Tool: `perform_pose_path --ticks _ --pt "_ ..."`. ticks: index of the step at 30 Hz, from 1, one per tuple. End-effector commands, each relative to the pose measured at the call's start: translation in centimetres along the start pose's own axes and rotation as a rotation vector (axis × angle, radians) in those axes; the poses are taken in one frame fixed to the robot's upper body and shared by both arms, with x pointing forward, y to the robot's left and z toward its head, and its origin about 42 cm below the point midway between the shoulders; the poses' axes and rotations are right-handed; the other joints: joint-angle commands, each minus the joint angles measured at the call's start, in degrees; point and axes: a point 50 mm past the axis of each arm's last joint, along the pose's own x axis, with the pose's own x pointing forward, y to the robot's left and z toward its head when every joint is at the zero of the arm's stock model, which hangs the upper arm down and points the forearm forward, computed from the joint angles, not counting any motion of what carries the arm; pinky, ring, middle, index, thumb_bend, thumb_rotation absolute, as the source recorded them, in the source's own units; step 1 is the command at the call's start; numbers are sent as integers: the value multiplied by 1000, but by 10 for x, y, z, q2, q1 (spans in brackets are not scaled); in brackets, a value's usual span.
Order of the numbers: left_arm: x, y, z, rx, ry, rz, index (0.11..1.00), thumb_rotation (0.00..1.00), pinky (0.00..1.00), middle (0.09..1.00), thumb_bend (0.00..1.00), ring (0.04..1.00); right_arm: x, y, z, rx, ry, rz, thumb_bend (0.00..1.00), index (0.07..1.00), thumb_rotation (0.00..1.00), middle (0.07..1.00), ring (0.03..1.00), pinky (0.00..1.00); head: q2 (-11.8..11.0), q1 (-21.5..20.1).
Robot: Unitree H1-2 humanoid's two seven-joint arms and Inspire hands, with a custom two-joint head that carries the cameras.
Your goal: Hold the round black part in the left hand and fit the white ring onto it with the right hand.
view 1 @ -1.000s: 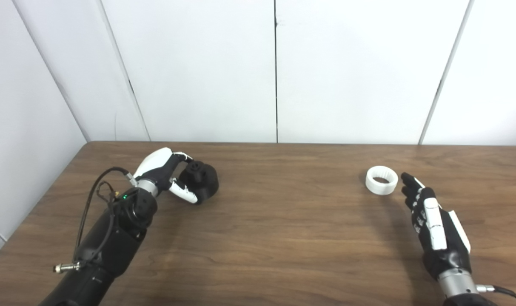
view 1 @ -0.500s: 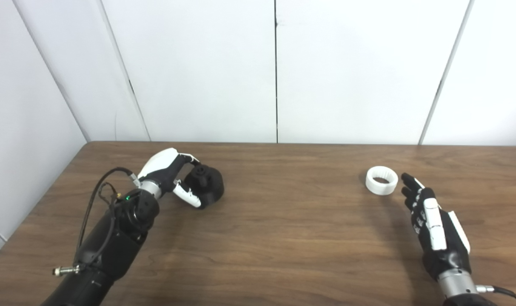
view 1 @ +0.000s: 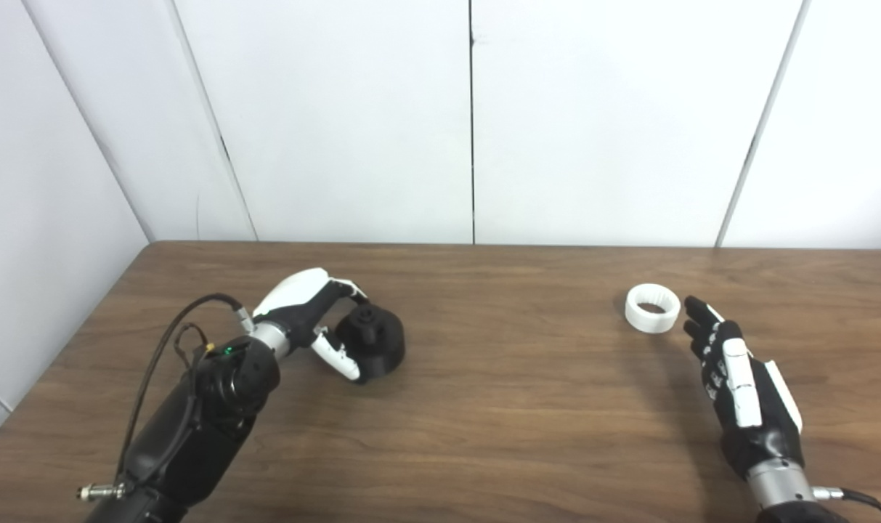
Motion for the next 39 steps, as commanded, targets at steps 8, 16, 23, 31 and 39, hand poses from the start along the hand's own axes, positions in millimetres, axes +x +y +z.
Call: perform_pose_path --ticks 8,16,23,31,39 --pt "-17 4 34 49 -131 25 646 134 880 892 878 965 9 3 20 13 -83 12 515 897 1000 951 963 1000 2 1" --pt "-29 -18 69 78 -237 -38 655 138 834 905 875 974 9 4 19 21 -81 16 510 897 1000 949 970 1000 4 -2" --pt "-35 -36 89 76 -303 -86 658 147 843 916 879 982 8 5 22 12 -79 6 526 894 1000 948 963 1000 7 -5" --pt "-42 -55 105 51 -371 -111 660 161 846 926 865 991 6 5 24 2 -71 6 521 895 1000 951 957 1000 12 -9" --pt "-46 -73 116 24 -440 -128 648 157 834 928 878 993 6 5 27 0 -72 9 534 905 1000 954 962 1000 17 -14"
